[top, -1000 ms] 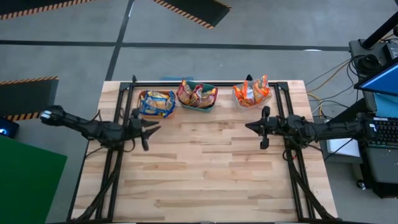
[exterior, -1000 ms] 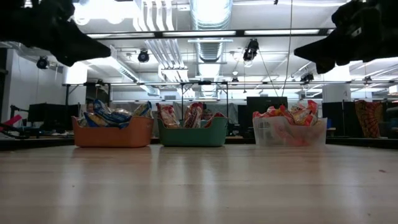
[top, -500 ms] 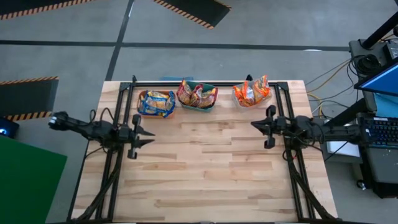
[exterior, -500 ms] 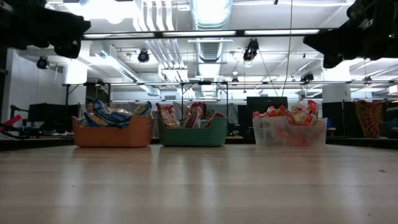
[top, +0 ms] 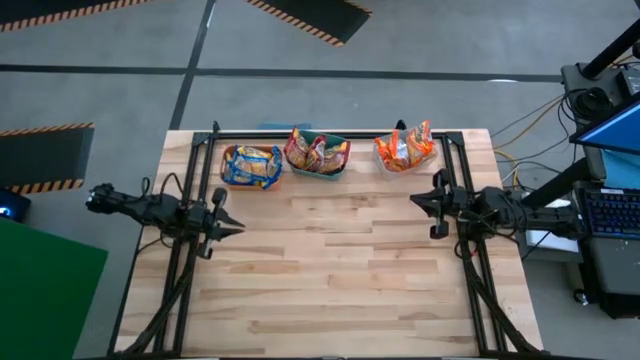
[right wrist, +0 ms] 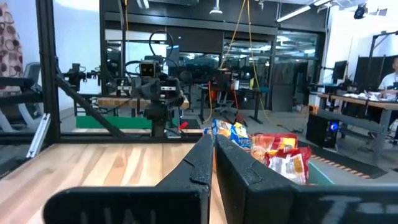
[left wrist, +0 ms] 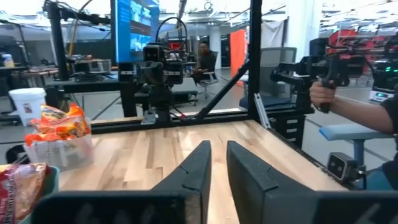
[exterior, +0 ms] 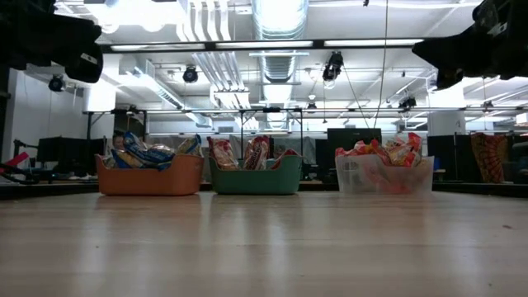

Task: Sort Maruchan noodles
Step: Return to Home Position

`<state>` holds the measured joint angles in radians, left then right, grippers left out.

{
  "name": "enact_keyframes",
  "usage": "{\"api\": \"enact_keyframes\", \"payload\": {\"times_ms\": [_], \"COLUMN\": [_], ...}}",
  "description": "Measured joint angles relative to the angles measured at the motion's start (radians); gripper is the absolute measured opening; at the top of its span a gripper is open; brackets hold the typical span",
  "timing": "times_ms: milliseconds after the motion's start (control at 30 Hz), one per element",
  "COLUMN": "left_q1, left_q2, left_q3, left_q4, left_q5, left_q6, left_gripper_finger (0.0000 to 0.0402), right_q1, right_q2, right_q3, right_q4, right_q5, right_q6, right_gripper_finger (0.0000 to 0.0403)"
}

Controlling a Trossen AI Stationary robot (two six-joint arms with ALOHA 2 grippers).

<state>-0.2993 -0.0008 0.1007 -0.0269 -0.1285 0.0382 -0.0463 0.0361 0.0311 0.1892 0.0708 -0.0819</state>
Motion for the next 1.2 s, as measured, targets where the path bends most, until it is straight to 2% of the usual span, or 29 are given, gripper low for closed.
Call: {"api": "enact_keyframes", "payload": {"times_ms": [167,400,467,567,667,733,900,1200], "left_q1": [0.0,0.0,0.0,0.0,0.0,0.0,0.0,0.0], "left_q2": [0.0,0.001,0.004,0.006,0.006,0.006,0.006,0.006], "left_q3": [-0.005,-0.006,-0.006,-0.006,-0.006,-0.006,-0.006,-0.006], "left_q4": [0.001,0.003,0.002,0.0,-0.003,-0.002,-0.003,-0.004], "left_q5": [0.012,-0.013,-0.07,-0.235,-0.374,-0.428,-0.442,-0.443], "left_q6": [-0.012,-0.005,0.005,0.008,0.009,0.008,0.005,0.005], "left_gripper_finger": [0.0004,0.0006,0.0005,0.0005,0.0006,0.0006,0.0006,0.0006], "right_q1": [0.0,0.0,0.0,0.0,0.0,0.0,0.0,0.0], "right_q2": [-0.036,-0.033,-0.029,-0.022,-0.021,-0.021,-0.021,-0.02], "right_q3": [-0.001,-0.008,-0.012,-0.016,-0.016,-0.016,-0.016,-0.016], "right_q4": [-0.066,-0.054,-0.057,-0.068,-0.067,-0.079,-0.11,-0.135], "right_q5": [-0.001,-0.026,-0.018,-0.005,0.07,0.127,0.219,0.218], "right_q6": [0.019,0.006,0.004,-0.01,-0.075,-0.125,-0.219,-0.197], "right_gripper_finger": [0.0009,0.0009,0.0009,0.0009,0.0009,0.0009,0.0009,0.0009]}}
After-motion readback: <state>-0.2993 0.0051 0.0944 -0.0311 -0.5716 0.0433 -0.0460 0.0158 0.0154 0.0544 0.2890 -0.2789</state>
